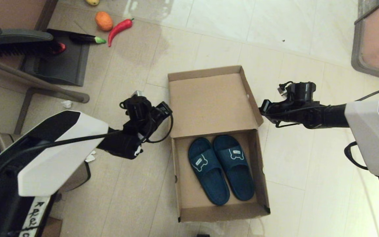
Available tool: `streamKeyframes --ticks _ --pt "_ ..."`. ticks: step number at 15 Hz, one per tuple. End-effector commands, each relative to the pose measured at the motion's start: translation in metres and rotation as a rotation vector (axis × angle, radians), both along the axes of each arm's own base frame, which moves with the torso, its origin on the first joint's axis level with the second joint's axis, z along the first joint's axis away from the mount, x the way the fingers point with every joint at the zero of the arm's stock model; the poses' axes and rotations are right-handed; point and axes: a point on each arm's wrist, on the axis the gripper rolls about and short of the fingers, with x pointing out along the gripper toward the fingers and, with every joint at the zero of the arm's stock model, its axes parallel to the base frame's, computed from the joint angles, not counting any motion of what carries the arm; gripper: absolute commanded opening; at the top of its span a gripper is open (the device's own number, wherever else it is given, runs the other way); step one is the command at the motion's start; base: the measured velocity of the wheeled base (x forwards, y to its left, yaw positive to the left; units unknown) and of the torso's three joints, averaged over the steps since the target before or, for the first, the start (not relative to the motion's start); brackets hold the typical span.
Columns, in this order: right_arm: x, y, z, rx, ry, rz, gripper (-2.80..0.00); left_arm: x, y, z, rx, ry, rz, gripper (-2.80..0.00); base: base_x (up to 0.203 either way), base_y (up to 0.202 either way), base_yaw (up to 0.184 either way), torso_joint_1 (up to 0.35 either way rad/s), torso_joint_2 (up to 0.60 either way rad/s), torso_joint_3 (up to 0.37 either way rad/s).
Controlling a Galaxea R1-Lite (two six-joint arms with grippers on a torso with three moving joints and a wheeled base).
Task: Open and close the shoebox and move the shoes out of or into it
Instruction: Close the shoe box
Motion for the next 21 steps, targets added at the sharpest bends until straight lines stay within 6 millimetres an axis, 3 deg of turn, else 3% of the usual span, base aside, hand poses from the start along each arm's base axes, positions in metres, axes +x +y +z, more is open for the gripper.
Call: streamKeyframes --ticks 1,4,8,12,16,21 --pt "-0.001 -0.002 0.0 0.004 0.007 -0.001 -2.8 0.012 -0.013 -0.01 0.001 0.011 -0.017 -2.8 0.0 0.0 0.0 0.0 0.0 0.0" --pt "-0.012 -0.004 0.004 0.009 0.07 0.003 -2.8 0.012 -0.018 -0.014 0.008 0.026 -0.027 -2.8 0.0 0.0 0.0 0.0 0.0 0.0" --pt "-0.034 -0.005 -0.003 0.013 0.159 0.028 -2.8 0.012 -0.02 -0.015 0.009 0.028 -0.033 -2.8 0.0 0.0 0.0 0.0 0.0 0.0" --pt "-0.049 -0.041 -0.002 0.02 0.171 -0.042 -2.8 0.01 -0.025 -0.017 0.011 0.033 -0.05 -2.8 0.0 0.0 0.0 0.0 0.0 0.0" --pt "-0.036 -0.06 -0.001 0.025 0.131 -0.076 -2.8 0.006 -0.031 -0.015 0.012 0.031 -0.062 -2.8 0.0 0.0 0.0 0.0 0.0 0.0" --pt "-0.001 -0.045 -0.006 0.061 0.071 -0.062 -2.8 0.002 -0.038 -0.016 0.019 0.045 -0.077 -2.8 0.0 0.0 0.0 0.0 0.0 0.0"
